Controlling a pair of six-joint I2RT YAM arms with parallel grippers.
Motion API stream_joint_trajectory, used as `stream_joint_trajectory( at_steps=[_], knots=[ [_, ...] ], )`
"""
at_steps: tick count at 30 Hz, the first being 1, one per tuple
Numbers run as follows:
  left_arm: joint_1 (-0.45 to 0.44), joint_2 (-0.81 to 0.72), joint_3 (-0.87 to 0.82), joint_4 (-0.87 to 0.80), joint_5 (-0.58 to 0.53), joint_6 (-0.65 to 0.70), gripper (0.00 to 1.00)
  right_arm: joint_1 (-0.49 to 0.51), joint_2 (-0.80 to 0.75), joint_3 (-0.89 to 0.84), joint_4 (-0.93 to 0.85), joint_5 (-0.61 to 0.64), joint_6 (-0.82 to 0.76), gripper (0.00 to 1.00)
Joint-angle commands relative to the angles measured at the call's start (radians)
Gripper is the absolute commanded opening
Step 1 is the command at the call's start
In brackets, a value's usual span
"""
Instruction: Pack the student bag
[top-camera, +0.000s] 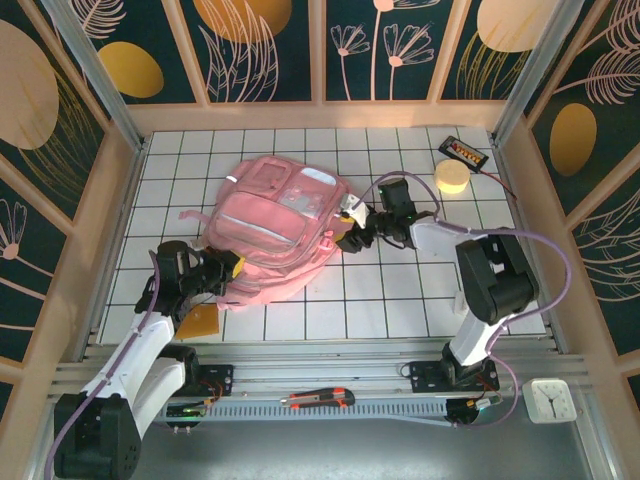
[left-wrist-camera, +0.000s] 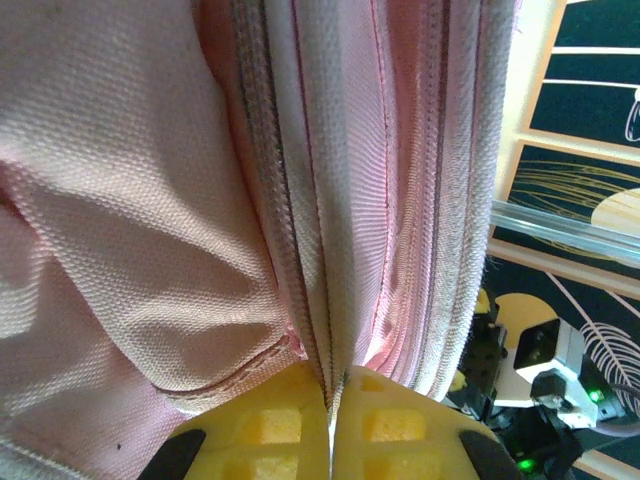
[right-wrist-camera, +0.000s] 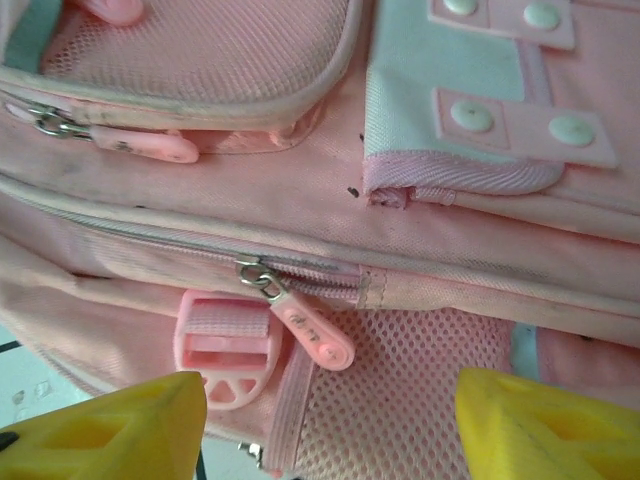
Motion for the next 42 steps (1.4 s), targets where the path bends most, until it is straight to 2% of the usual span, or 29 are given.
stream_joint_trajectory(
  at_steps=[1,12,20,24,29,31,34,40,42],
  knots=[
    [0.012,-0.004,-0.011,-0.056,-0.006,-0.018,0.0,0.009,0.043,0.045,0.048,-0.045,-0.005,0.66],
    [0.014,-0.045,-0.044,-0.064,-0.019,-0.043,0.0,0.029,0.153,0.121,0.048,-0.061,0.019,0.6],
    [0.014,-0.029,-0.057,-0.028,-0.008,-0.047,0.0,0.077,0.132,0.09,-0.024,-0.049,-0.023,0.56],
    [0.015,-0.017,-0.062,-0.017,-0.001,-0.044,0.0,0.089,0.132,0.07,-0.033,-0.036,-0.016,0.51],
    [0.021,-0.004,-0.064,-0.002,0.006,-0.041,0.0,0.095,0.141,0.085,-0.059,-0.018,-0.015,0.33],
    [0.024,0.002,-0.061,0.001,0.01,-0.038,0.0,0.099,0.138,0.083,-0.067,-0.017,-0.016,0.3],
    [0.028,0.01,-0.056,0.003,0.014,-0.031,0.0,0.105,0.126,0.073,-0.072,-0.011,-0.007,0.17],
    [0.033,0.009,-0.056,0.002,0.02,-0.024,0.0,0.111,0.092,0.046,-0.039,0.022,0.024,0.02],
    [0.034,0.006,-0.058,-0.001,0.021,-0.022,0.0,0.112,0.078,0.039,-0.011,0.039,0.048,0.0]
  ],
)
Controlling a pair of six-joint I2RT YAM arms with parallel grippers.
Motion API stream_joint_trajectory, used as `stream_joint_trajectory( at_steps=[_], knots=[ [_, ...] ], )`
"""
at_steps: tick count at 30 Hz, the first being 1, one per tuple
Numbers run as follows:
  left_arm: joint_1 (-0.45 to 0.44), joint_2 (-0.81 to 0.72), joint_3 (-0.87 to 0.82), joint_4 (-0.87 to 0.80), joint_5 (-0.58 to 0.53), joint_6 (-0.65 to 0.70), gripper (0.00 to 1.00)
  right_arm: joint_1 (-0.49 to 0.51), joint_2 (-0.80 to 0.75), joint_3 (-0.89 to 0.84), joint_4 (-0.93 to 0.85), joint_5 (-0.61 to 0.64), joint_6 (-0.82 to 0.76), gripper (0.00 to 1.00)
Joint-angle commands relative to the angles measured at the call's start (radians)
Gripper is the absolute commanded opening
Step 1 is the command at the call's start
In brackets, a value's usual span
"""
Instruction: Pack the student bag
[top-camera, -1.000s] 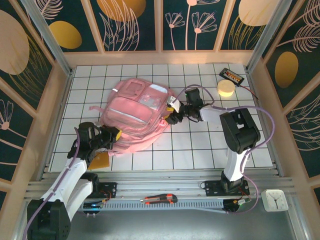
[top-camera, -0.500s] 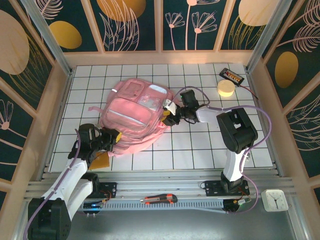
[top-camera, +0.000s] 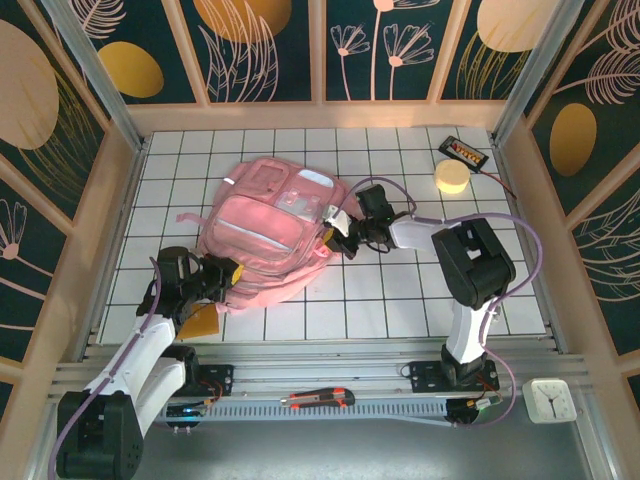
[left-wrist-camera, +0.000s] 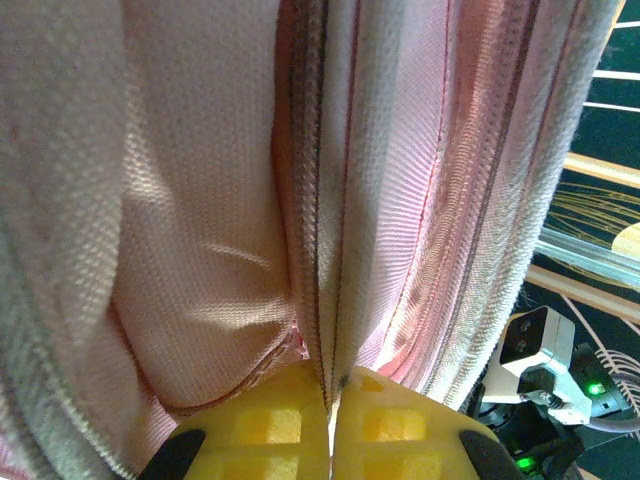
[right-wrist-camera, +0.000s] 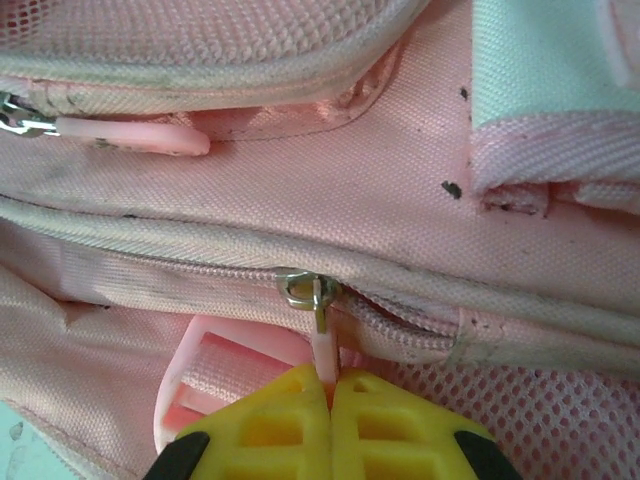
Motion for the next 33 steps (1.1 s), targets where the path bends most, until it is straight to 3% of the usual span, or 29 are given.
stream_joint_trajectory(
  at_steps=[1,8,16,23,24,25,29,31,33],
  knots=[
    [0.011,-0.003,-0.007,-0.002,0.016,0.004,0.0,0.013,-0.054,-0.024,0.033,0.022,0.046,0.0],
    [0.014,-0.025,-0.005,-0.029,0.011,0.014,0.0,-0.016,-0.088,-0.046,0.076,0.059,0.137,0.0],
    [0.019,-0.034,0.016,-0.105,-0.01,0.058,0.0,-0.068,-0.101,-0.007,-0.018,0.266,0.191,0.0],
    [0.021,-0.018,0.014,-0.041,0.01,0.038,0.0,-0.094,-0.116,-0.021,-0.018,0.225,0.206,0.0],
    [0.02,-0.012,0.016,-0.024,0.019,0.037,0.0,-0.094,-0.124,-0.026,-0.01,0.204,0.206,0.03],
    [0.02,-0.005,0.023,-0.009,0.029,0.046,0.0,-0.093,-0.135,-0.029,-0.001,0.179,0.208,0.15],
    [0.02,0.021,0.129,-0.132,0.026,0.188,0.37,-0.083,-0.201,-0.041,0.018,0.112,0.178,0.57],
    [0.02,0.015,0.191,-0.225,0.016,0.265,0.47,-0.076,-0.242,-0.048,0.031,0.115,0.163,0.68],
    [0.02,-0.003,0.247,-0.295,0.01,0.323,0.51,-0.074,-0.277,-0.043,0.036,0.115,0.163,0.72]
  ],
)
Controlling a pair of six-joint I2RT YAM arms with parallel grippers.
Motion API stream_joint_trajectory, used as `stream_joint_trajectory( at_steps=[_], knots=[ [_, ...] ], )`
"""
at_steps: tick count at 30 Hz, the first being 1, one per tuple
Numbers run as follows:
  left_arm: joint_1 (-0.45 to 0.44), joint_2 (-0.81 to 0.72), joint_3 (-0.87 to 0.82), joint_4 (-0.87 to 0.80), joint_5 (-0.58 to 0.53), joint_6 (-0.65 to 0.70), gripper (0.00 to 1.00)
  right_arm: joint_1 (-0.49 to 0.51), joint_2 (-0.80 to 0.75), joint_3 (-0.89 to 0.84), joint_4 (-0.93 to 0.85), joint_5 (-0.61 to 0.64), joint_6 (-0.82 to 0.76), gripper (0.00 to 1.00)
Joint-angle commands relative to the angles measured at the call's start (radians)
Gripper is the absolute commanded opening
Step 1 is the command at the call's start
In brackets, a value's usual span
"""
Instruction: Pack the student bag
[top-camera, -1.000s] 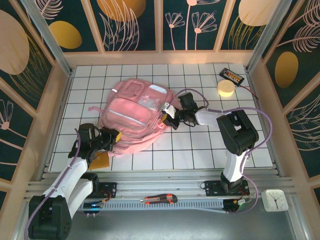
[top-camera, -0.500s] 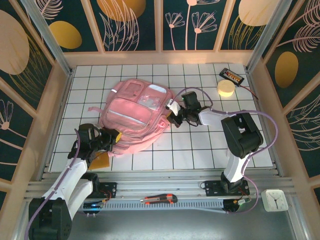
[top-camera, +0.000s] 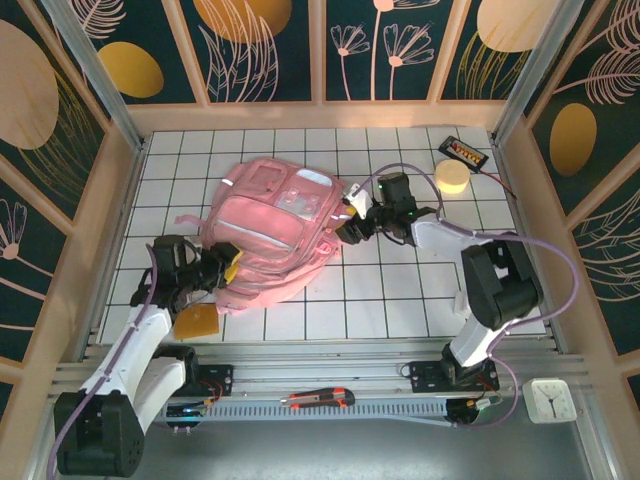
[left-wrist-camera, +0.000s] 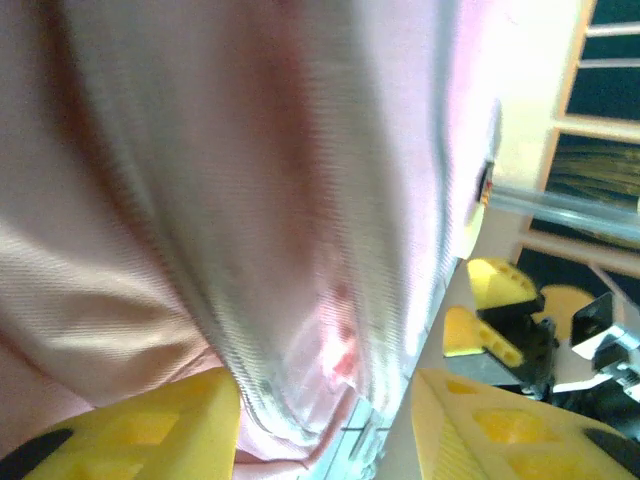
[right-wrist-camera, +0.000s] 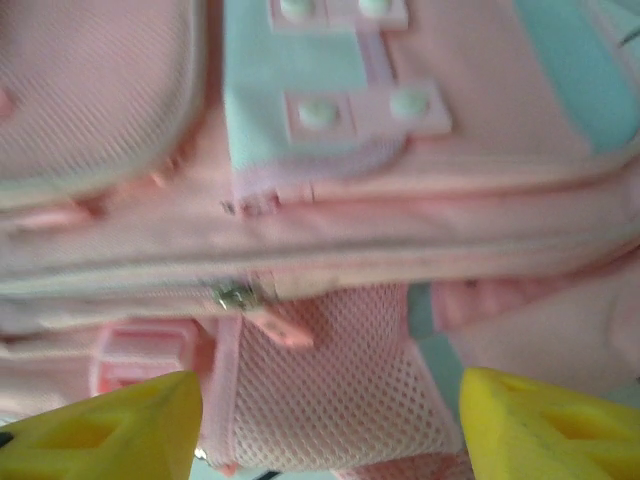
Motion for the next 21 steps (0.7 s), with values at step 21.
stream_joint_trajectory(
  at_steps=[21],
  knots=[
    [-0.223,0.159,0.475,-0.326,-0.294,1.462,0.68,-0.041,-0.312,0.066,0.179,-0.017,0.885,0.99]
  ],
)
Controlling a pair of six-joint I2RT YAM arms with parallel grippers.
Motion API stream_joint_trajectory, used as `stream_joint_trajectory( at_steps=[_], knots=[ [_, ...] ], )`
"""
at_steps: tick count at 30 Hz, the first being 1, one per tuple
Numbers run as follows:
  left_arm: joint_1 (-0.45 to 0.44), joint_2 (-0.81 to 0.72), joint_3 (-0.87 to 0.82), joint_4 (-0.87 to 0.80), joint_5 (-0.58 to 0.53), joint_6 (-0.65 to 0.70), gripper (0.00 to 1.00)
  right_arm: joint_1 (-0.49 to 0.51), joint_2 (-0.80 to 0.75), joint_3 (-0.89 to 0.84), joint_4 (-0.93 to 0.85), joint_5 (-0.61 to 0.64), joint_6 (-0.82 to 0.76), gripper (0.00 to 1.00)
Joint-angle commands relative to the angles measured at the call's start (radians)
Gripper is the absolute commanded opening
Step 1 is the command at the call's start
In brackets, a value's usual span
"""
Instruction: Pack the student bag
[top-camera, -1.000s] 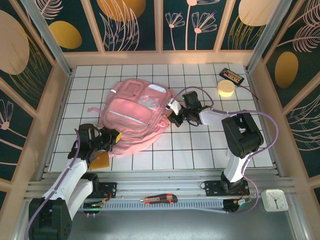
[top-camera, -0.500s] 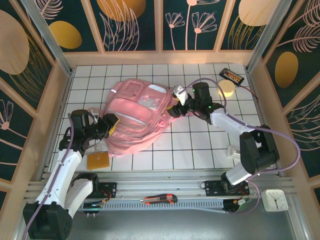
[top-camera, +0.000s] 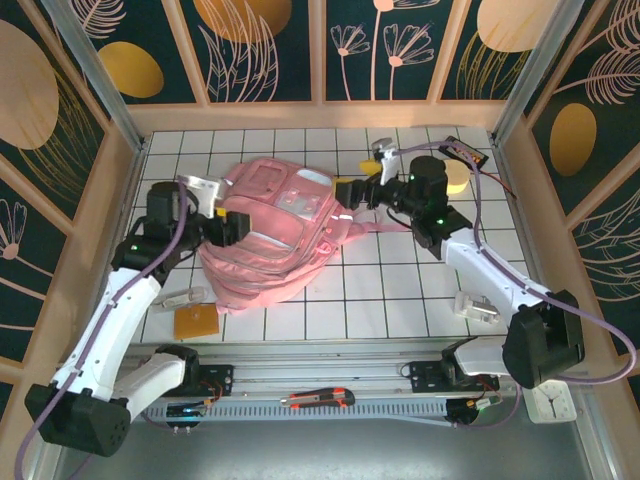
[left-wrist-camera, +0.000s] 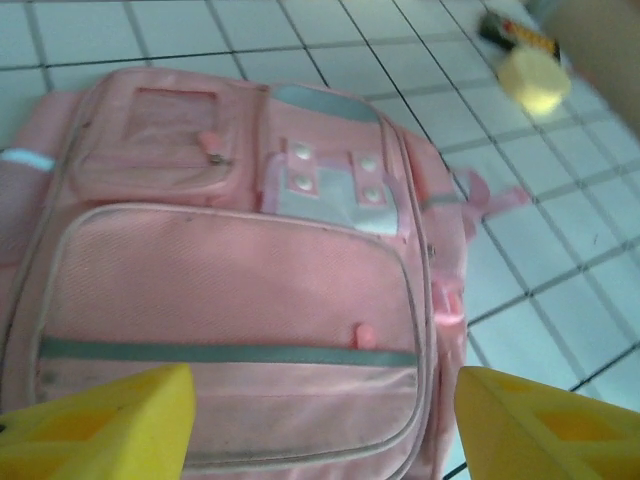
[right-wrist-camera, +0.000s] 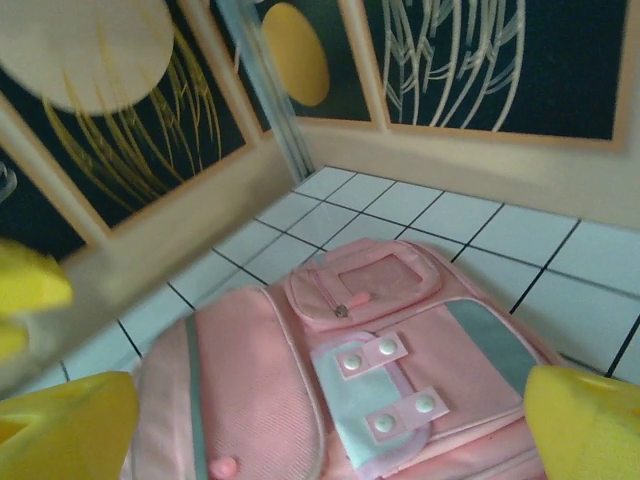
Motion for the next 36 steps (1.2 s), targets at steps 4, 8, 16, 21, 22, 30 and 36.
stream_joint_trajectory(
  at_steps=[4,8,16,21,22,30,36],
  knots=[
    [-0.082,0.01,-0.128,-0.028,-0.03,0.606,0.77,0.012,-0.066,-0.009,0.007,0.02,0.167,0.99],
    [-0.099,-0.027,-0.212,0.045,-0.082,0.682,0.99,0.044,-0.181,-0.094,0.015,0.151,0.167,0.99],
    [-0.101,-0.011,-0.266,0.195,-0.2,0.844,0.98,0.046,-0.267,-0.17,-0.023,0.141,0.066,0.99],
    [-0.101,0.029,-0.296,0.295,-0.281,0.945,0.96,0.044,-0.268,-0.172,-0.046,0.13,0.029,0.92],
    [-0.102,0.046,-0.296,0.301,-0.289,0.963,0.94,0.043,-0.266,-0.165,-0.055,0.127,0.017,0.91],
    [-0.152,0.102,-0.294,0.26,-0.326,1.064,0.85,0.01,-0.249,-0.148,-0.081,0.14,-0.02,0.89],
    [-0.178,0.087,-0.257,0.218,-0.334,1.05,0.83,0.006,-0.238,-0.155,-0.075,0.126,-0.013,0.89]
  ],
)
